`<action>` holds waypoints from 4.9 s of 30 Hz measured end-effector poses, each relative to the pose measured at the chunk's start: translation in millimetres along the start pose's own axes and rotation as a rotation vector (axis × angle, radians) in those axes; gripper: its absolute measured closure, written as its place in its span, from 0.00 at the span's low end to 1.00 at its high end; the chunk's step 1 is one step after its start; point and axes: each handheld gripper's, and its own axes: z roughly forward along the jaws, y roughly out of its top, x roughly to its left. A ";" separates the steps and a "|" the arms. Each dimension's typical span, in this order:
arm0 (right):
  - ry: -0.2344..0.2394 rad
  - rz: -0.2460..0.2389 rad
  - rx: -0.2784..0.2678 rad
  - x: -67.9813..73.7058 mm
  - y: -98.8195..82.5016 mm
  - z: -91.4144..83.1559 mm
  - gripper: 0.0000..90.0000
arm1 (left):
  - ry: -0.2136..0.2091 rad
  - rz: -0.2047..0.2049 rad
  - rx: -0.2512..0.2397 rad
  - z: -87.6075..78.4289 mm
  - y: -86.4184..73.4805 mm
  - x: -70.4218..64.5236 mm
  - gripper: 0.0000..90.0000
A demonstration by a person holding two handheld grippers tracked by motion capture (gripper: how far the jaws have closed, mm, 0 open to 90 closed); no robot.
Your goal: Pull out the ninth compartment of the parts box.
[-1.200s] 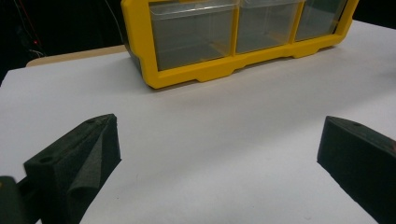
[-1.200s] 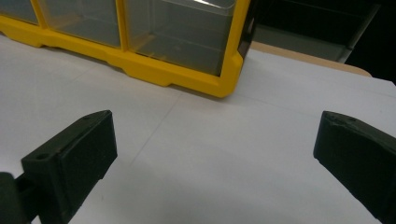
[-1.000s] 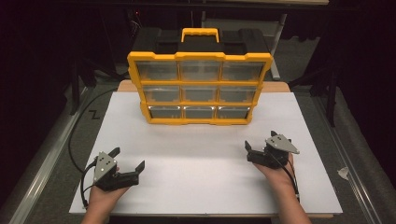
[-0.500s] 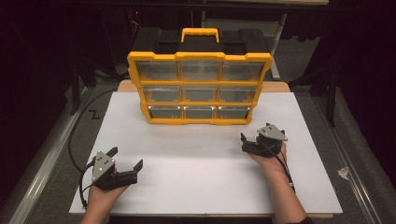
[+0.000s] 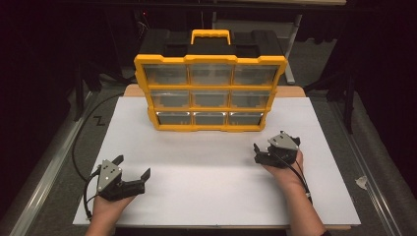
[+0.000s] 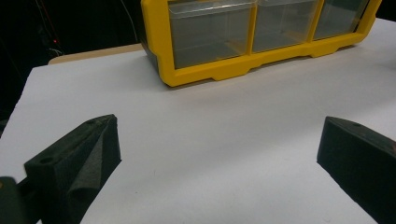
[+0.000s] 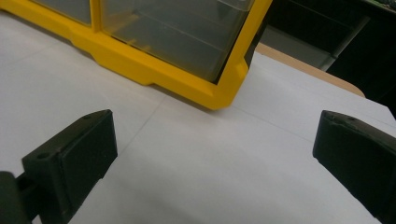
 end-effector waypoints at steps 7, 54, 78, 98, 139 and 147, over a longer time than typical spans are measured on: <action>-0.022 -0.032 0.016 -3.6 -6.9 -11.4 0.01 | -0.005 0.009 -0.011 -0.9 0.9 -2.1 0.01; -0.184 -0.720 0.043 48.1 2.1 -24.9 0.01 | -0.011 0.012 -0.024 1.6 -4.1 -3.9 0.00; -0.258 -0.999 0.033 65.8 1.9 -28.2 0.02 | -0.017 0.034 -0.040 0.6 -3.2 -5.5 0.00; -0.311 -1.029 -0.005 79.7 3.5 -31.8 0.41 | -0.024 0.052 -0.037 0.8 -3.4 -6.0 0.00; -0.414 -1.028 -0.021 74.3 58.1 47.9 0.75 | -0.042 0.042 -0.051 1.0 -3.1 -2.3 0.00; -0.426 -1.064 0.010 73.8 59.7 55.2 0.81 | -0.042 0.037 -0.052 -0.4 -3.2 -1.3 0.00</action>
